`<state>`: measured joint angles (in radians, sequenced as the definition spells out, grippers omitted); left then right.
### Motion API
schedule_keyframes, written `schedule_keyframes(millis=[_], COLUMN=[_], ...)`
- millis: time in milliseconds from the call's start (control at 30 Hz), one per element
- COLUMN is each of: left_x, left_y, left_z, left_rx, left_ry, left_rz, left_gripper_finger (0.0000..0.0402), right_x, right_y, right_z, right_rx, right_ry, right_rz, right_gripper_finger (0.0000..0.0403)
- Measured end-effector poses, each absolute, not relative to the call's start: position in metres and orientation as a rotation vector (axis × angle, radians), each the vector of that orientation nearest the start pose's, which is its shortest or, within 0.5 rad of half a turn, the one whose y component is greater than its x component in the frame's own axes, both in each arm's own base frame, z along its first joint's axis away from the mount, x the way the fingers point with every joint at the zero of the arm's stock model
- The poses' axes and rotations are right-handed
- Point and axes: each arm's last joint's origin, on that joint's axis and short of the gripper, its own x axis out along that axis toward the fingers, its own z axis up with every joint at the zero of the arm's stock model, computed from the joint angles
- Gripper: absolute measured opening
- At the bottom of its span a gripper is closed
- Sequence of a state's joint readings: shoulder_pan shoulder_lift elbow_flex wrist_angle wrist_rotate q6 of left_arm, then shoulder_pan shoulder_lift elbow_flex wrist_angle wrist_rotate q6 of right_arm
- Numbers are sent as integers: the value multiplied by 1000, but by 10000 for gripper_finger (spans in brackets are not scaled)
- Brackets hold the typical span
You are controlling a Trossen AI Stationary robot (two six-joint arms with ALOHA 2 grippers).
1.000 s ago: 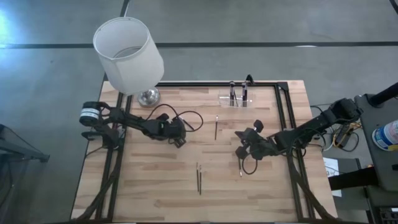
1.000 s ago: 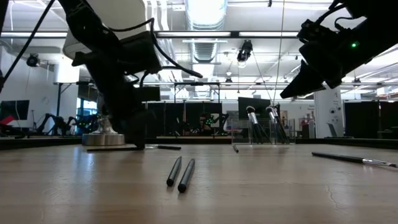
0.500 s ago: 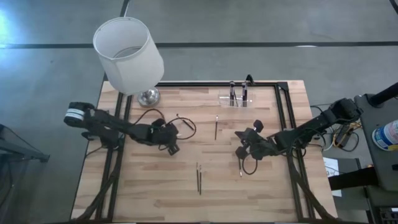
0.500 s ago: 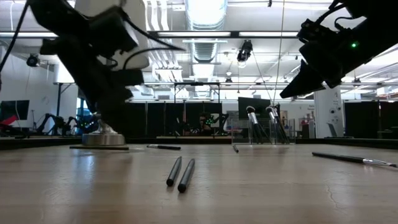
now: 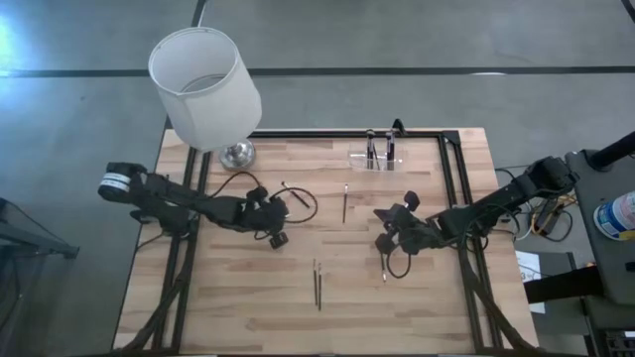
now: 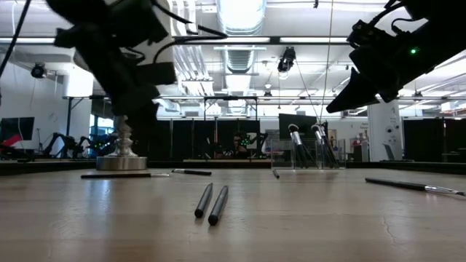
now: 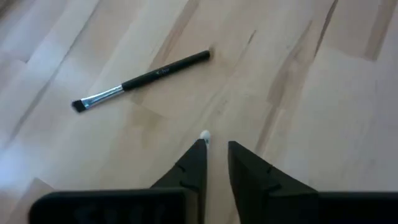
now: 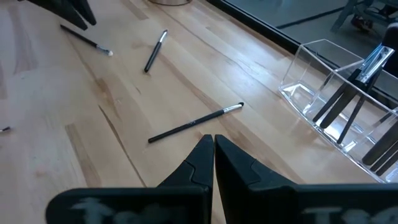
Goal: Put items in baskets/containers
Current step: Put the eyeshadow brush into the transparent organizer
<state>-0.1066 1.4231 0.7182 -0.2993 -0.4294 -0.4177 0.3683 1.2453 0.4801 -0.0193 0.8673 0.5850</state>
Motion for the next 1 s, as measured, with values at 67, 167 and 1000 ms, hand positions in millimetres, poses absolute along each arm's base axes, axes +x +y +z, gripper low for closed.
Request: schedule_keyframes(millis=[67, 167, 1000], left_x=[264, 272, 285], left_y=[-10, -1, 28], left_z=[174, 172, 138], left_rx=[-107, -129, -155], left_ry=[941, 1008, 1175], left_rz=[491, 491, 389], left_gripper_finger=[73, 84, 82], right_x=[209, 209, 208], right_y=[57, 57, 57], right_z=[166, 166, 165], right_rx=[92, 88, 85], right_ry=[478, 480, 482], right_rz=[-632, -631, -631], right_gripper_finger=[8, 8, 8])
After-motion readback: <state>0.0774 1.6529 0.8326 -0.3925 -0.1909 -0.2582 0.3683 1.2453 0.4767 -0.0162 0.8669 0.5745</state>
